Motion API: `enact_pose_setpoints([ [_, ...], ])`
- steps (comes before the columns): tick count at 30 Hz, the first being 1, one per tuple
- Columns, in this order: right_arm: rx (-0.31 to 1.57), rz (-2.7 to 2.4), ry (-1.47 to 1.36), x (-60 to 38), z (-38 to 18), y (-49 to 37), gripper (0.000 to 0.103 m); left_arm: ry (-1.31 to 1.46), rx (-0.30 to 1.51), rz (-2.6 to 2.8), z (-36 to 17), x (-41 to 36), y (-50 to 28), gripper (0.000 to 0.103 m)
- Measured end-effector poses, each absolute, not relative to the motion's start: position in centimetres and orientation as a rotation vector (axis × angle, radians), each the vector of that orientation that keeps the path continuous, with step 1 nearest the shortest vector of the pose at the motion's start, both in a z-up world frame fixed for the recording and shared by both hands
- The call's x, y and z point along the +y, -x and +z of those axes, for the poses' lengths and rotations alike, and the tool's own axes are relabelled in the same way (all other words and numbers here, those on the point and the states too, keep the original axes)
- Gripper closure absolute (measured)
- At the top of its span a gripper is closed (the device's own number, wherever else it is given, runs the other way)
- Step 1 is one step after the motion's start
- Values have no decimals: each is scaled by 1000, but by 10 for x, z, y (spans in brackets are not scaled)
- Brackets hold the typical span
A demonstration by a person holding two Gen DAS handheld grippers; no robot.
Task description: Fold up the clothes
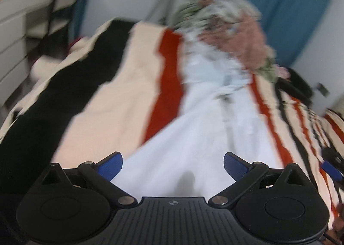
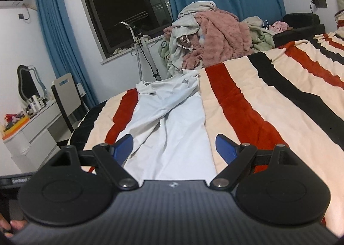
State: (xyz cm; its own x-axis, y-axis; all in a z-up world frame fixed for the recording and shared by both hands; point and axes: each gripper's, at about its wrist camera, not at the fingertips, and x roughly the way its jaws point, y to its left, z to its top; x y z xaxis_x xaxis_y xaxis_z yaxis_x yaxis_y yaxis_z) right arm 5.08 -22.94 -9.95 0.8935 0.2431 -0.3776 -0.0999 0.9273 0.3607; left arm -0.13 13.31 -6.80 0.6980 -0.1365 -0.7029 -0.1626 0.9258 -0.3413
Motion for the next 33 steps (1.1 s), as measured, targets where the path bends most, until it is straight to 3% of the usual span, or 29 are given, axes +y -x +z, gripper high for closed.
enact_pose_setpoints([
  [5,469,199,-388,-233,-105,-57,18,526,881,166,-87,180,7,10],
  [11,496,191,-415,-236,-109,-60,18,530,934,226,-102,188,6,27],
  [17,512,182,-448,-241,-111,-62,18,406,983,242,-103,171,3,74],
  [18,509,180,-449,-242,-110,-61,18,377,984,230,-102,165,4,88],
  [19,506,179,-451,-243,-110,-60,18,343,979,209,-99,158,6,92],
  [28,416,135,-456,-254,-93,-47,18,-21,631,-124,-27,45,80,94],
  [33,360,121,-454,-265,-81,-44,18,-40,705,-244,-53,-2,77,95],
])
